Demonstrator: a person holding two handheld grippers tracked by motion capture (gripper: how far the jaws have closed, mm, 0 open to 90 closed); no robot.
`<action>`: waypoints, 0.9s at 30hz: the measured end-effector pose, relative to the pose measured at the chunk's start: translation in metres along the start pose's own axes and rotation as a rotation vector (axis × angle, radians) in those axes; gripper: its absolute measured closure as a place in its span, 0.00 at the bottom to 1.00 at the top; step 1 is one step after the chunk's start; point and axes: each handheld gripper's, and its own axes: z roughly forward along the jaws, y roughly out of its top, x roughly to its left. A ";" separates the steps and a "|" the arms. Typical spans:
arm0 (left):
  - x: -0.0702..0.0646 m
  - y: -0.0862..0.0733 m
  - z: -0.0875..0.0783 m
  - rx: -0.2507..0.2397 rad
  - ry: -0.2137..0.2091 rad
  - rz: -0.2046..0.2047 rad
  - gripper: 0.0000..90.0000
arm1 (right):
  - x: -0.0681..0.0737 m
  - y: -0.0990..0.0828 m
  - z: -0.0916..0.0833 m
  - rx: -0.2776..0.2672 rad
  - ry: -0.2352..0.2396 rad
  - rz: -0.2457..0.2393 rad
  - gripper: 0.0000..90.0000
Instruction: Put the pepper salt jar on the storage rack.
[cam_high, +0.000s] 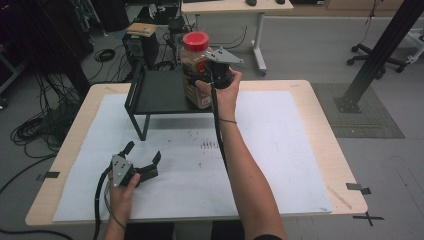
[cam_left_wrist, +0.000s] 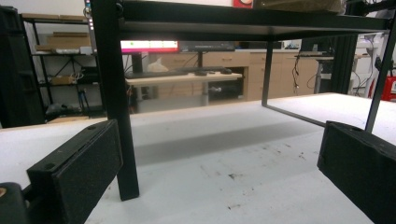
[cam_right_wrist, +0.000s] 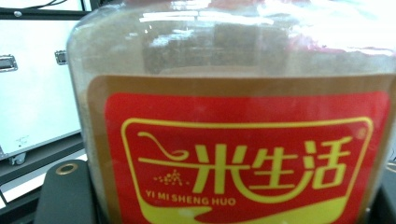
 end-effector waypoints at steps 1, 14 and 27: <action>0.000 0.000 0.000 0.000 0.000 0.000 0.00 | 0.000 0.000 0.000 0.000 0.001 0.000 0.26; 0.000 0.000 0.000 0.000 0.000 -0.001 0.00 | -0.001 -0.001 0.000 -0.010 0.014 0.000 0.24; 0.000 0.000 0.000 -0.001 0.000 0.000 0.00 | -0.003 -0.005 0.001 0.003 0.010 0.035 0.07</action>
